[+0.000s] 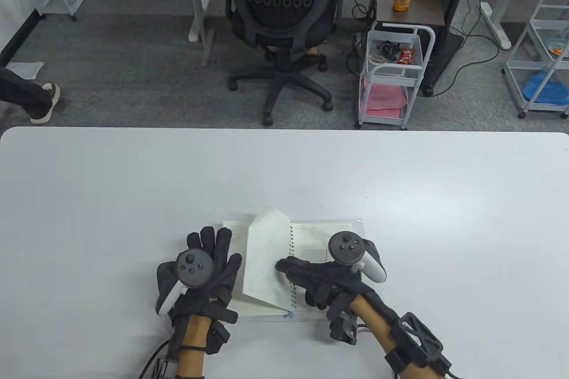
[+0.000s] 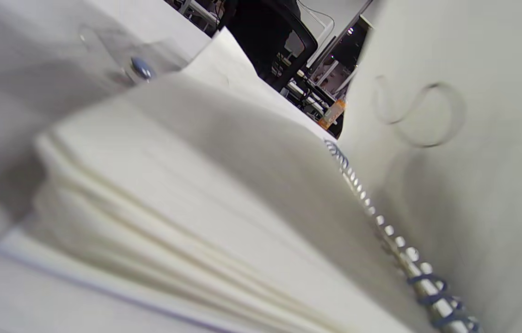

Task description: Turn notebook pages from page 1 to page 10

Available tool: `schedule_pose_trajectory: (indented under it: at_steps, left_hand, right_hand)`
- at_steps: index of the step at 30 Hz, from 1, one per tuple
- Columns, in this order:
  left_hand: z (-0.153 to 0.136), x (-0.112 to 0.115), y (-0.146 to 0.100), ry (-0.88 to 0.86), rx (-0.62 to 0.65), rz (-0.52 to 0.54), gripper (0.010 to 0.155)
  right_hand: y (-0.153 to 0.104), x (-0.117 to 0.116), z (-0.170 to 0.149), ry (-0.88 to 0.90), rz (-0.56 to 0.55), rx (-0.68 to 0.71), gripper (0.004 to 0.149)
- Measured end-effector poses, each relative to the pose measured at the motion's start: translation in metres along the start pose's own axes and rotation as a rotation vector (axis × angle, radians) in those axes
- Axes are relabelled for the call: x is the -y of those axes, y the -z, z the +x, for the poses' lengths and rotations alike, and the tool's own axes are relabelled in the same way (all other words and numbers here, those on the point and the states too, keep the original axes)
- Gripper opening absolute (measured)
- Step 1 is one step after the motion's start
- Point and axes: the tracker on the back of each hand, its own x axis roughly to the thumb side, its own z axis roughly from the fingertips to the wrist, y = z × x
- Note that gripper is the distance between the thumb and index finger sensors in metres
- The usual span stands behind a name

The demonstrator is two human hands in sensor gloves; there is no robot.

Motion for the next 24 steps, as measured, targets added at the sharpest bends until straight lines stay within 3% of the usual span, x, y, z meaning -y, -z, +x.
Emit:
schedule_pose_trajectory:
  at_steps: [6, 11, 18, 24]
  left_hand:
    - [-0.006, -0.009, -0.004, -0.045, -0.002, 0.044, 0.070]
    - [-0.001, -0.003, -0.002, -0.020, 0.010, 0.019, 0.069]
    - [0.003, 0.002, 0.000, 0.002, 0.014, -0.001, 0.069]
    - [0.006, 0.008, 0.003, 0.027, 0.014, -0.022, 0.069]
  right_hand:
    - [0.004, -0.027, 0.014, -0.229, 0.019, -0.017, 0.054]
    - [0.004, -0.026, 0.014, -0.223, 0.013, -0.007, 0.054]
    - [-0.003, 0.002, 0.007, -0.153, -0.094, 0.001, 0.053]
    - [-0.009, 0.040, -0.020, -0.212, -0.281, -0.132, 0.053]
